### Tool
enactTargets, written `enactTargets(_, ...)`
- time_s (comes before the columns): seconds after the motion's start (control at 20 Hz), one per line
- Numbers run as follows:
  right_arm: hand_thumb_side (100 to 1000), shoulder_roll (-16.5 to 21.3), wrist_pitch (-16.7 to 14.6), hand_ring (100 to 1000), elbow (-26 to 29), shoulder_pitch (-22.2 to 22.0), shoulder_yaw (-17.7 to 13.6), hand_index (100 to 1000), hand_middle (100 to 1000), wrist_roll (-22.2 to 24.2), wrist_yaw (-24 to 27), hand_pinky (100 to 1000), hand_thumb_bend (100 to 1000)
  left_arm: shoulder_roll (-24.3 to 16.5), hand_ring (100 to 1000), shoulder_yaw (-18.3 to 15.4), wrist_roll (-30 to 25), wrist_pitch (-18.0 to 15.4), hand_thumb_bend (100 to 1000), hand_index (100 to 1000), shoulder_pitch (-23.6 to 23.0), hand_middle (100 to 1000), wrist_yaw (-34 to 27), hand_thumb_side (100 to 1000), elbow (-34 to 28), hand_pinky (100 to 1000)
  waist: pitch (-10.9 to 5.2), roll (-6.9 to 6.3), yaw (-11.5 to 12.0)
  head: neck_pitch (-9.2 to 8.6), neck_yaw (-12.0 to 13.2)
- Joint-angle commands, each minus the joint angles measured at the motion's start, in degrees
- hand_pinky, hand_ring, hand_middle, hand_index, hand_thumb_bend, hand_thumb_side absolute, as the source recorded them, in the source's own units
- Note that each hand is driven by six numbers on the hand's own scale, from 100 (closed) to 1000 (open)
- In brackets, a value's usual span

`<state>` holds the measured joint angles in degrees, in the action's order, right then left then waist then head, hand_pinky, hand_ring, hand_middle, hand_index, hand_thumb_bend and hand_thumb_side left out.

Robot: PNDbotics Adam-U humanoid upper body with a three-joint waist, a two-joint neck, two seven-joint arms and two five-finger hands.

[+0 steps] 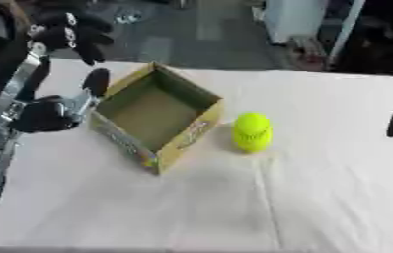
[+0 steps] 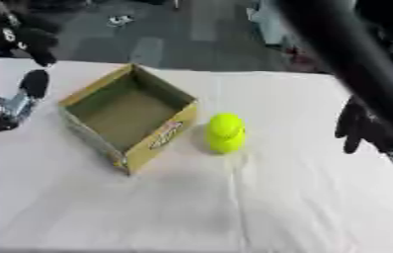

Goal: Pick up objects on the table and place them in the box.

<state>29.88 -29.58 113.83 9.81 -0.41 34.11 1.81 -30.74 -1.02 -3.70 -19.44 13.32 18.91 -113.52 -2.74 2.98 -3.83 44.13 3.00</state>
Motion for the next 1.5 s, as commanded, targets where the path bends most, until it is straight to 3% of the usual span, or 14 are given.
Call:
enactTargets(0.05, 963, 1.5, -8.5, 441, 0.8, 0.4, -0.5, 443, 445, 8.4, 0.0, 140, 100, -1.6, 534, -0.6, 0.0, 0.1, 100, 737, 0.5, 729, -0.1, 714, -1.1, 442, -0.30, -0.16, -0.1, -0.01, -0.5)
enactTargets(0.7, 970, 1.5, -8.2, 454, 0.8, 0.4, -0.5, 454, 456, 8.3, -0.2, 142, 100, -1.6, 534, -0.8, 0.2, 0.3, 100, 737, 0.5, 729, 0.1, 714, -1.1, 443, -0.30, -0.13, 0.0, -0.01, -0.1)
enactTargets(0.85, 994, 1.7, -6.3, 491, 0.8, 0.1, 0.5, 517, 500, 9.1, -0.9, 165, 100, -1.6, 534, -1.3, 0.6, 0.7, 100, 737, 0.5, 729, 0.3, 714, -1.1, 443, -0.31, -0.15, 0.3, -0.01, 0.5)
enactTargets(0.9, 982, 1.7, -5.5, 475, 0.8, -0.1, 0.9, 485, 478, 9.4, -1.3, 157, 100, -1.6, 534, -1.3, 0.7, 0.8, 100, 737, 0.5, 729, 0.3, 714, -1.1, 443, -0.34, -0.14, 0.4, -0.02, 0.4)
enactTargets(0.95, 1000, 1.7, -4.5, 516, 0.8, -0.4, 1.2, 572, 541, 9.6, -2.0, 181, 100, -1.6, 535, -1.4, 0.7, 0.8, 100, 737, 0.6, 729, 0.4, 714, -1.1, 445, -0.34, -0.09, 0.5, -0.32, -0.3)
enactTargets(1.0, 1000, 1.7, -3.3, 516, 0.8, -0.6, 1.6, 572, 541, 9.6, -2.9, 181, 100, -1.7, 535, -1.5, 0.8, 0.8, 100, 737, 0.7, 729, 0.4, 714, -1.1, 445, -0.35, -0.05, 0.7, -0.55, -0.9)
enactTargets(1.05, 1000, 1.9, -1.8, 568, 0.8, -0.8, 1.7, 637, 598, 9.3, -4.1, 261, 100, -1.6, 535, -1.7, 1.0, 0.9, 100, 737, 0.8, 729, 0.4, 714, -1.1, 445, -0.36, -0.01, 0.8, -0.74, -1.2)
enactTargets(1.1, 1000, 2.2, -0.1, 586, 0.8, -0.8, 1.9, 644, 608, 8.5, -5.7, 301, 100, -1.6, 535, -2.0, 1.3, 1.0, 100, 737, 0.8, 729, 0.5, 714, -1.1, 445, -0.38, 0.01, 0.9, -0.77, -1.3)
enactTargets(1.15, 1000, 2.6, 1.8, 718, 0.8, -0.6, 2.0, 666, 668, 6.9, -7.4, 528, 100, -1.6, 535, -2.2, 1.6, 1.1, 100, 737, 0.9, 728, 0.6, 714, -1.1, 446, -0.40, 0.03, 1.0, -0.67, -1.3)
enactTargets(1.2, 1000, 3.0, 3.6, 690, 0.8, -0.2, 2.4, 661, 647, 4.5, -9.0, 481, 100, -1.5, 535, -2.3, 1.8, 1.2, 100, 737, 0.9, 728, 0.7, 714, -1.1, 445, -0.42, 0.05, 1.2, -0.59, -1.4)
enactTargets(1.25, 1000, 3.5, 4.9, 772, 0.8, 0.4, 2.9, 684, 722, 2.2, -10.7, 626, 100, -1.5, 536, -2.4, 1.9, 1.3, 100, 737, 1.0, 729, 0.7, 715, -1.1, 446, -0.46, 0.07, 1.3, -0.43, -1.4)
enactTargets(1.3, 1000, 4.1, 6.0, 762, 0.8, 1.3, 3.4, 681, 713, -0.1, -12.6, 605, 100, -1.4, 536, -2.5, 2.1, 1.3, 100, 737, 1.0, 729, 0.8, 715, -1.1, 446, -0.47, 0.06, 1.4, -0.31, -1.5)
enactTargets(1.35, 1000, 4.6, 6.7, 787, 0.8, 2.0, 3.9, 699, 739, -2.3, -14.5, 659, 100, -1.3, 535, -2.7, 2.4, 1.4, 100, 737, 1.0, 728, 0.8, 715, -1.1, 446, -0.49, 0.05, 1.5, -0.20, -1.5)
enactTargets(1.5, 1000, 5.2, 9.0, 797, 0.8, 4.2, 6.2, 723, 764, -8.4, -18.0, 675, 100, -1.2, 535, -3.2, 2.9, 1.7, 100, 737, 1.1, 728, 1.0, 715, -1.1, 445, -0.41, 0.09, 1.6, -0.06, -1.7)
